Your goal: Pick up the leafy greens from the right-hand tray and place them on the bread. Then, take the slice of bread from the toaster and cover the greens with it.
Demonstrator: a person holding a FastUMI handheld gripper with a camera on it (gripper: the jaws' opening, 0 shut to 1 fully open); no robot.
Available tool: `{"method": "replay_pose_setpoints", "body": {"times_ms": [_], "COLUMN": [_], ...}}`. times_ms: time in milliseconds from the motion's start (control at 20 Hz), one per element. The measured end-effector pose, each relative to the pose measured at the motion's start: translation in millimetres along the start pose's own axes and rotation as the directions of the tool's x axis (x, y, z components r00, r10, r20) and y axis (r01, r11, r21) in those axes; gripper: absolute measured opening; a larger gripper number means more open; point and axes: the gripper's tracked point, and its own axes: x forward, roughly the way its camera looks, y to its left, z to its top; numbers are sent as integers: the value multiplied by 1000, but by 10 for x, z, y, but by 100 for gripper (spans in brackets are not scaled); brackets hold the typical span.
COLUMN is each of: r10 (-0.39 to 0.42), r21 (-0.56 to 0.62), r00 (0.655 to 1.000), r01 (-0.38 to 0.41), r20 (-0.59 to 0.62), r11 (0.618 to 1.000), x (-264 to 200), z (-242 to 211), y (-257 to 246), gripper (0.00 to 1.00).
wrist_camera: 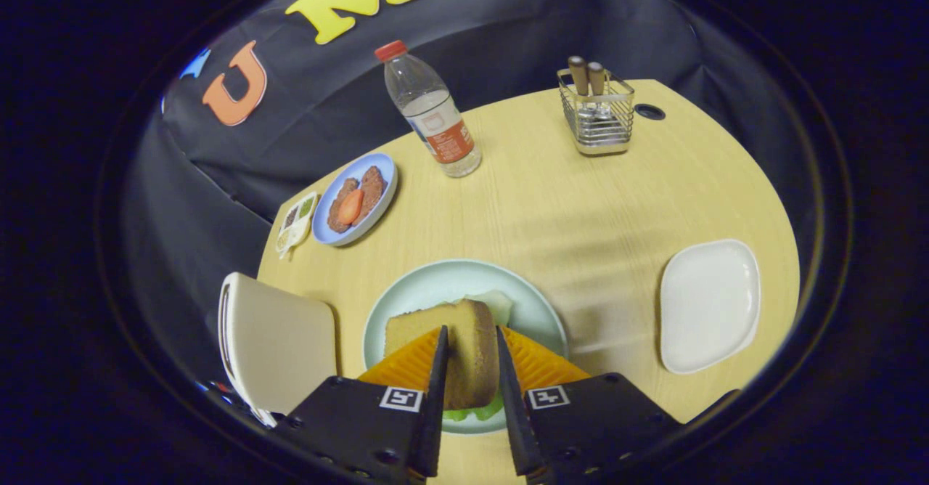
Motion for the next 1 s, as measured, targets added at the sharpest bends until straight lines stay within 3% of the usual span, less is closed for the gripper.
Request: {"method": "replay_pose_setpoints", "body": {"times_ms": [200, 300, 550, 650, 850, 1000], "r10": [12, 22, 12, 23, 56, 69], "r21": [-78, -109, -199, -221, -246, -276], "r00": [999, 997, 971, 945, 886, 794], "r01": [-9, -14, 37, 52, 67, 128], "r20": [40, 71, 241, 326, 460, 604], "r11": [997, 994, 979, 974, 967, 953], "x": [-185, -362, -1168, -1569, -2370, -3049], "z": [88, 121, 283, 345, 423, 502], "y": [-47, -42, 40, 159, 448, 653], "gripper": [51, 71, 87, 93, 96, 96]}}
